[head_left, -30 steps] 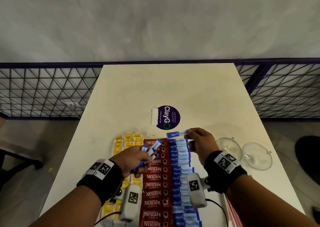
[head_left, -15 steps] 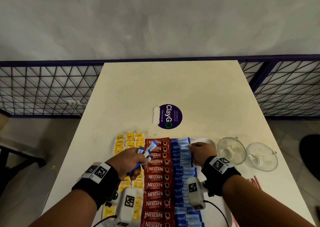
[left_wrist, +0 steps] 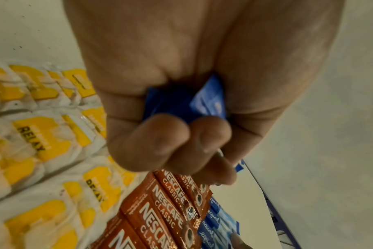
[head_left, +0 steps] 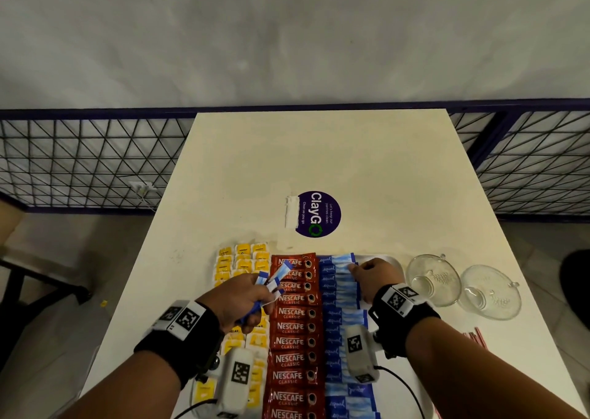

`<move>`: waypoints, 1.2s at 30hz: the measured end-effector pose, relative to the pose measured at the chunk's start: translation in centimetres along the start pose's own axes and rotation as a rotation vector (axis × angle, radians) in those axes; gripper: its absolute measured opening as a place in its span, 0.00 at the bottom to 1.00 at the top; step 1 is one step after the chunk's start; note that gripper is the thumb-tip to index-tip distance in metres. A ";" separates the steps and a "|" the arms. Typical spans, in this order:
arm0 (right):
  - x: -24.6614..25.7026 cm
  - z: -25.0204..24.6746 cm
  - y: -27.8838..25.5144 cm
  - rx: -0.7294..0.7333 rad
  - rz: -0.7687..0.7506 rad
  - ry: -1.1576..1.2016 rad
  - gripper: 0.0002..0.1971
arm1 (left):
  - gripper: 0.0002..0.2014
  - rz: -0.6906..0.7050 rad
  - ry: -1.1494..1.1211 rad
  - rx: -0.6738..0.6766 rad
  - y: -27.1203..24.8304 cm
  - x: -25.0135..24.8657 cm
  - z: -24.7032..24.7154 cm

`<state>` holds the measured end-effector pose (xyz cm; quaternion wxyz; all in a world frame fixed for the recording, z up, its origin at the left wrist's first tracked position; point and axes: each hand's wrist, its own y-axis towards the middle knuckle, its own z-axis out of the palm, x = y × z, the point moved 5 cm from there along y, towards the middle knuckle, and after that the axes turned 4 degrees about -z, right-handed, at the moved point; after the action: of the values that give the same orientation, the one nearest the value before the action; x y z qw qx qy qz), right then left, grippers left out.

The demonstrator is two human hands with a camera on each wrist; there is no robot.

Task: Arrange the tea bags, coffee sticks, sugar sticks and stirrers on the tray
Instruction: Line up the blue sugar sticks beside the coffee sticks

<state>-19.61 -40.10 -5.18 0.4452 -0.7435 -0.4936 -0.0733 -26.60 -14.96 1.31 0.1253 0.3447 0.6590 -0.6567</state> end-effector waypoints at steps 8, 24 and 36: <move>0.1 -0.3 -0.6 -0.045 -0.003 -0.008 0.20 | 0.03 0.005 0.004 0.016 0.1 0.1 0.1; 6.3 0.0 -5.7 0.085 -0.424 0.398 0.08 | 0.06 0.067 0.010 0.165 0.1 -2.2 1.9; 4.5 -1.4 -6.7 -0.021 -0.296 0.706 0.07 | 0.11 0.331 -0.163 -0.132 1.4 -3.5 2.9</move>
<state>-22.28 -37.33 2.04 0.5648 -0.5978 -0.4111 -0.3932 -24.00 -18.85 2.03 0.3069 0.3853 0.6225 -0.6081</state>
